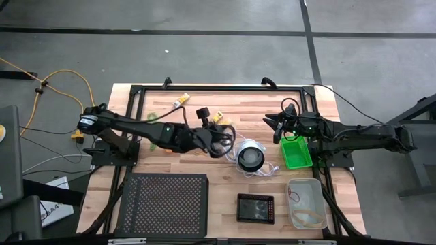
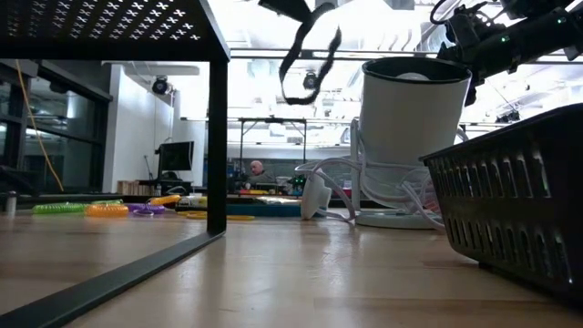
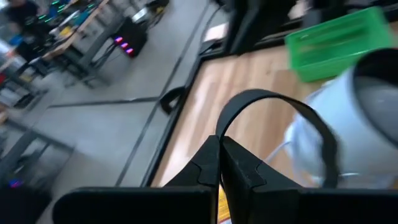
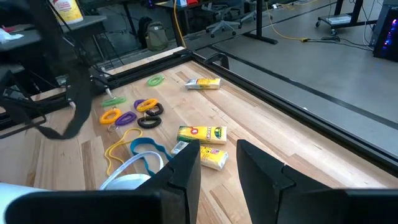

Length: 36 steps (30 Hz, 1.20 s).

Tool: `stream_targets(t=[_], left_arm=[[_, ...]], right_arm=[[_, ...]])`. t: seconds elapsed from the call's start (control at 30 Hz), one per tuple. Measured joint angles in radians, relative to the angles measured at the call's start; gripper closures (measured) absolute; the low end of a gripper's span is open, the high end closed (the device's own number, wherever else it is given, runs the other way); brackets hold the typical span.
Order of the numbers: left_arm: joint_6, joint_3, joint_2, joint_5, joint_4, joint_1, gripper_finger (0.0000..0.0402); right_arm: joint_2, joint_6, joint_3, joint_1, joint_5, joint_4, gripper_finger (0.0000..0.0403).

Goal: Pick & Place Office Desk Supplies
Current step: Put the black rubberband into the gray bin

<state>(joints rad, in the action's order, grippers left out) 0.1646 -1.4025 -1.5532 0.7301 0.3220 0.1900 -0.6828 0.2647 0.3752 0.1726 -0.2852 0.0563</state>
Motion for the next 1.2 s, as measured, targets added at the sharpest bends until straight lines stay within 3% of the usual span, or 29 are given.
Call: stream_targets(t=[0.53,0.97,1.2], left_arm=[[0.012,-0.002,-0.057,-0.039,-0.07,0.164,0.0401],[0.154,-0.012,-0.215,-0.048,-0.412,0.282,0.0401],[0.213,-0.017,-0.252,-0.195,-0.559,0.237,0.0401]], right_arm=[[0.0,0.0,0.0,0.0,0.001,0.0,0.0311],[0.0,0.0,0.0,0.0,0.0,0.0,0.0311],[0.0,0.0,0.0,0.0,0.0,0.001,0.0311]])
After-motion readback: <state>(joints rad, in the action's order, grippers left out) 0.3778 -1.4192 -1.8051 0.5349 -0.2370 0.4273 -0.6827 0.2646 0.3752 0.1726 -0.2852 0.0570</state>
